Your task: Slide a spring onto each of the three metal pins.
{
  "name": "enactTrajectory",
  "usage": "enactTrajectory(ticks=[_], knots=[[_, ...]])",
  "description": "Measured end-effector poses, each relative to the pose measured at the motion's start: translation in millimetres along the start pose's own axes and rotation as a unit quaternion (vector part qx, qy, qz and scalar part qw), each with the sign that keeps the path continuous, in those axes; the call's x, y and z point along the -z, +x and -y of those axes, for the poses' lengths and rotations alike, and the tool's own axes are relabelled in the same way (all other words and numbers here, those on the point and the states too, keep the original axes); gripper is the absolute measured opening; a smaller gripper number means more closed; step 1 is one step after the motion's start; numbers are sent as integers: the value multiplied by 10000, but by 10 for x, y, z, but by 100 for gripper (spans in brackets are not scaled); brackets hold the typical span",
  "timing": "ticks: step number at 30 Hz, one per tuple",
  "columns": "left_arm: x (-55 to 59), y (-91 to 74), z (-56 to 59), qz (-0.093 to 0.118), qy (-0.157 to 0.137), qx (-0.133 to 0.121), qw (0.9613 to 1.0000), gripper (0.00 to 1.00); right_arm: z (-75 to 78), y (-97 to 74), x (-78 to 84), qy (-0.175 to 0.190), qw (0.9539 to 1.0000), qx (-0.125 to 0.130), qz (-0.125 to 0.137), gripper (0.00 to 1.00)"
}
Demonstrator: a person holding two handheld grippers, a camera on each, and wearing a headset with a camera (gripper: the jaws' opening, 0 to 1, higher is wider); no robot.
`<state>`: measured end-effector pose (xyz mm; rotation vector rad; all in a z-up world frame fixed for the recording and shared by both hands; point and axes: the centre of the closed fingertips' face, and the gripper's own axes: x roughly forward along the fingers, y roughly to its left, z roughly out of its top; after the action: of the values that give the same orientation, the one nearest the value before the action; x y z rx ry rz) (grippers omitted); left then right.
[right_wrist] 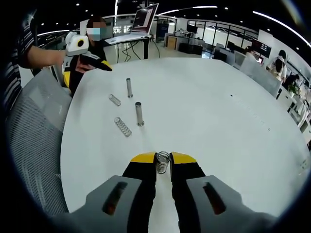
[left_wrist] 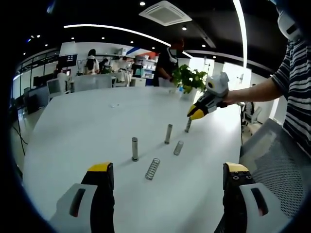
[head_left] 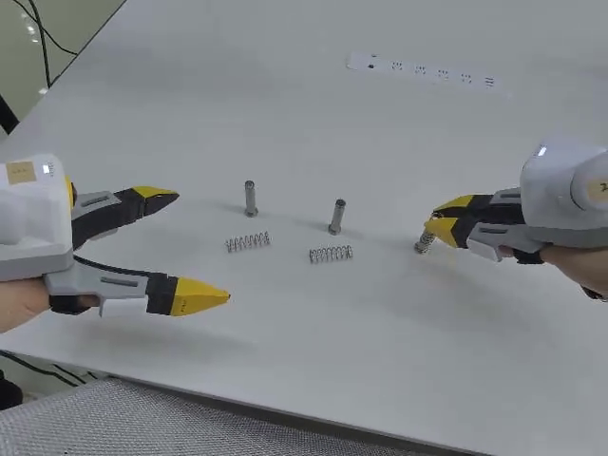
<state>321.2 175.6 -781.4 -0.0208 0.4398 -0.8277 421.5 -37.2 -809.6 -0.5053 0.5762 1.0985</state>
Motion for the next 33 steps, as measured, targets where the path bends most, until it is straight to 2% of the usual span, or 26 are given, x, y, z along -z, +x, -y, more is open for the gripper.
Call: enactTrajectory(ticks=[10, 12, 25, 33], knots=[[16, -6, 11, -1, -10, 1, 10000, 92, -41, 55, 120, -48, 9999, 6, -111, 12], [19, -7, 10, -3, -9, -4, 10000, 92, -37, 48, 98, 129, 9999, -8, -19, 12], [14, -10, 24, 9, -4, 11, 10000, 92, -44, 39, 86, 190, 9998, -19, -38, 13], [3, -30, 31, 20, 3, 1, 10000, 92, -21, 18, 73, 269, 9996, 16, -8, 18]])
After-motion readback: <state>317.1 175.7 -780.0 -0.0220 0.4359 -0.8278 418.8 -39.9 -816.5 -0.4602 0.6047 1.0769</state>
